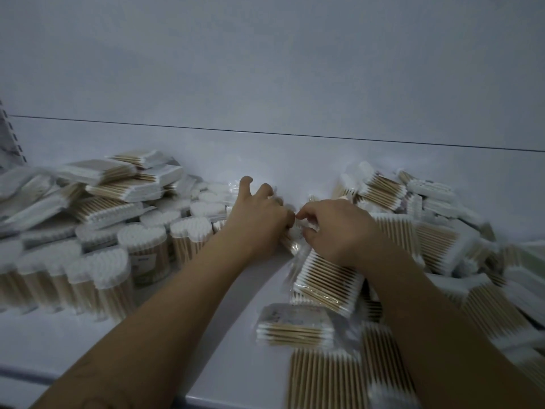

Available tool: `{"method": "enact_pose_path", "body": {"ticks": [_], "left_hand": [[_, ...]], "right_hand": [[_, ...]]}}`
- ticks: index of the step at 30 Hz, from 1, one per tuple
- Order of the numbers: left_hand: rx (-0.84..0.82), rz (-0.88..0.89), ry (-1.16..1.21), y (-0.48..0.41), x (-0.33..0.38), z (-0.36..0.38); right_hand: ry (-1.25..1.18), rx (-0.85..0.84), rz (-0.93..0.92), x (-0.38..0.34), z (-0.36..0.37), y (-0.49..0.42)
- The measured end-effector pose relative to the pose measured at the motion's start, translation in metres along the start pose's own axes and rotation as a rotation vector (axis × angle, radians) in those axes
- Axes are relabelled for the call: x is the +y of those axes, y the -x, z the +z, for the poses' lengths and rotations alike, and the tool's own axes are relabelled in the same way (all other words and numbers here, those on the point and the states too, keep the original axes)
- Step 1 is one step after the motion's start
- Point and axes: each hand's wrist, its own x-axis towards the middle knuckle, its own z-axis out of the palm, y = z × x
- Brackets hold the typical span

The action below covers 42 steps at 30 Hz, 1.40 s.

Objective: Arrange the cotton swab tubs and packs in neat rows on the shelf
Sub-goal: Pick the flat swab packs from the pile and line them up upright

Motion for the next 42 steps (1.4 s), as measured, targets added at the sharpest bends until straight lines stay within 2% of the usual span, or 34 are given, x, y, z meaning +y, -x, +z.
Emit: {"method": "enact_pose_path", "body": {"ticks": [4,8,10,13,17,21,23,25,29,33,36,39,42], "left_hand": [[0.176,0.03,0.062,-0.003,-0.007,-0.001],[0.361,0.063,0.273,0.0,-0.021,-0.008],[0.509,0.065,0.352,0.004,-0.03,-0.01],[0.669,0.075,0.452,0.01,-0.04,-0.011],[0.738,0.108,0.519,0.017,-0.045,-0.01],[0.778,0.116,0.591,0.024,-0.044,-0.013],[0.763,0.112,0.606,0.026,-0.046,-0.014],[0.67,0.072,0.614,0.03,-0.049,-0.016],[0.259,-0.188,0.703,0.036,-0.062,-0.015],[0.076,-0.29,0.485,0.041,-0.068,-0.017],[-0.067,-0.261,0.305,0.039,-0.059,-0.019],[-0.117,-0.235,0.189,0.035,-0.049,-0.016],[-0.103,-0.247,0.143,0.032,-0.046,-0.011]], "right_hand": [[0.003,0.017,-0.019,-0.001,-0.002,0.0],[-0.082,0.065,-0.003,-0.002,-0.005,0.001],[-0.172,0.095,0.006,-0.003,-0.004,0.0],[-0.429,0.141,0.012,-0.007,-0.005,0.0],[-0.718,0.075,-0.008,-0.013,-0.009,0.004],[-0.822,0.059,-0.022,-0.013,-0.006,0.003],[-0.834,0.059,-0.011,-0.012,-0.006,0.003],[-0.829,0.09,0.019,-0.012,-0.007,0.003],[-0.565,0.203,0.041,-0.008,-0.002,0.0],[-0.492,0.247,0.059,-0.008,0.002,-0.002],[-0.474,0.323,0.074,-0.009,0.004,-0.003],[-0.397,0.423,0.082,-0.007,0.005,-0.005],[-0.443,0.432,0.098,-0.009,0.004,-0.004]]}}
